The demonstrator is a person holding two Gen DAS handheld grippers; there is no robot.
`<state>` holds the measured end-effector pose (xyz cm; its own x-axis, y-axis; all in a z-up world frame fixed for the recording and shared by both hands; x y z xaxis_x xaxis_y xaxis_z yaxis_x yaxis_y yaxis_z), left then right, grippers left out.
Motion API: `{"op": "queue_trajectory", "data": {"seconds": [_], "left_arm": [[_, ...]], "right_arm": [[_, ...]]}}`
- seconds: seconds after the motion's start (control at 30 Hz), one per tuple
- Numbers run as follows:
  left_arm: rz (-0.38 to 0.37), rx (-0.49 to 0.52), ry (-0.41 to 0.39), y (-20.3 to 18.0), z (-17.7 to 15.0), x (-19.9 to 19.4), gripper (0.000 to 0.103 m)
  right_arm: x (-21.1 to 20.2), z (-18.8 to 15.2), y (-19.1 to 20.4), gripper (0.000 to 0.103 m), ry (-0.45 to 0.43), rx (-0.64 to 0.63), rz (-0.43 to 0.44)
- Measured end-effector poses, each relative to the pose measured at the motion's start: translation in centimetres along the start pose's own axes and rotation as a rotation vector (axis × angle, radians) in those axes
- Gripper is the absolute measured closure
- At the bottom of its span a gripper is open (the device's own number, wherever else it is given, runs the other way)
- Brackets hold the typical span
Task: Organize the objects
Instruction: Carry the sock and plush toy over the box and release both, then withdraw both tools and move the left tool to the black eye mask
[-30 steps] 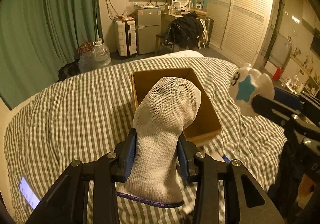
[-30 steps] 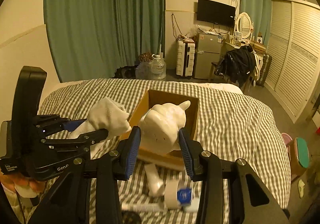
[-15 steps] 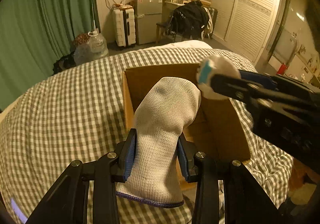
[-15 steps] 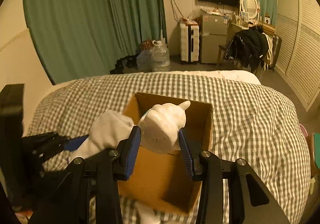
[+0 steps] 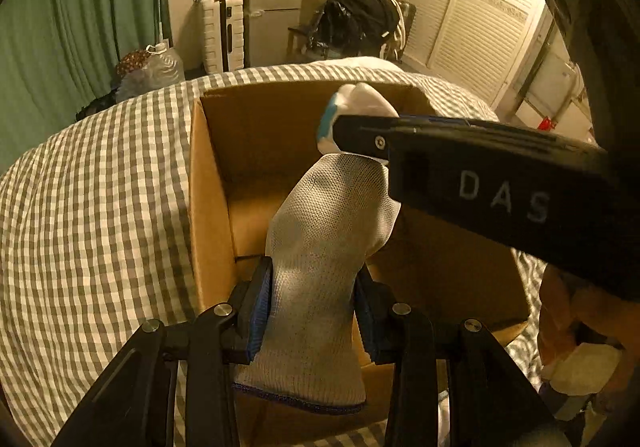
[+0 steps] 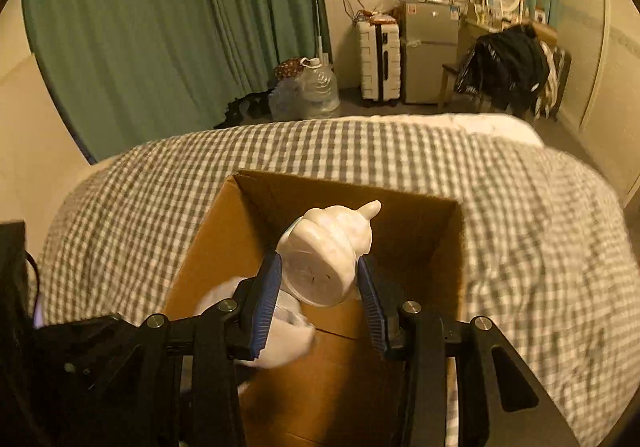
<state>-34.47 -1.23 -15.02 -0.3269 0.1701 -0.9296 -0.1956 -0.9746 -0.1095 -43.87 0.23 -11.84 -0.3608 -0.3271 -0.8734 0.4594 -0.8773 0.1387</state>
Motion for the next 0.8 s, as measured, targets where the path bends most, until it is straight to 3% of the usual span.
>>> {"op": "queue_trajectory", "data": {"seconds": [0.2,0.27,0.33,0.5,0.57,0.7,0.8], "left_arm": [[-0.009,-0.017,-0.001,-0.5,-0.7,0.0,0.055],[-0.027,-0.019,-0.012,-0.6,-0.9,-0.8,0.038],[-0.043,-0.022,-0.031,-0.7,-1.2,-2.2,0.021],[0.0,-0.039,-0.079,-0.7,-2.1,-6.9,0.018],[0.019,-0.054,-0.1,-1.1,-3.2,-8.7,0.009],[0.042,-0.08,-0.145,-1.4,-4.3,-13.0,0.009],[0.074,-0.094,-0.178,-2.3,-6.2,-16.4,0.008]], "right_arm": [[-0.2,-1.0,0.1,0.063,-0.003,0.011,0.016],[-1.0,-1.1,0.2,0.059,-0.005,0.022,0.035],[-2.4,-1.0,0.0,0.039,-0.02,0.031,0.041],[-8.3,-1.4,-0.8,0.035,-0.074,0.055,0.017],[-11.3,-1.9,-1.0,0.031,-0.103,0.043,-0.021],[-17.7,-3.5,-0.7,0.022,-0.17,0.022,-0.081],[-22.0,-5.1,-0.3,0.022,-0.213,0.019,-0.111]]}}
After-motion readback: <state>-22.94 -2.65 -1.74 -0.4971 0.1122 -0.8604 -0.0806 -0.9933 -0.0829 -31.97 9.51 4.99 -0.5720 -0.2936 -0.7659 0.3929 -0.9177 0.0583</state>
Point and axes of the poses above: each gripper's, at about its wrist camera, not at the fingertips, and x roughly the way its jaws point, y to its left, z to its top, the point moved 6 cm from there along x, roughly the way its jaws point, and after that the axes turned 14 degrees about y, right-handed, at the moved point
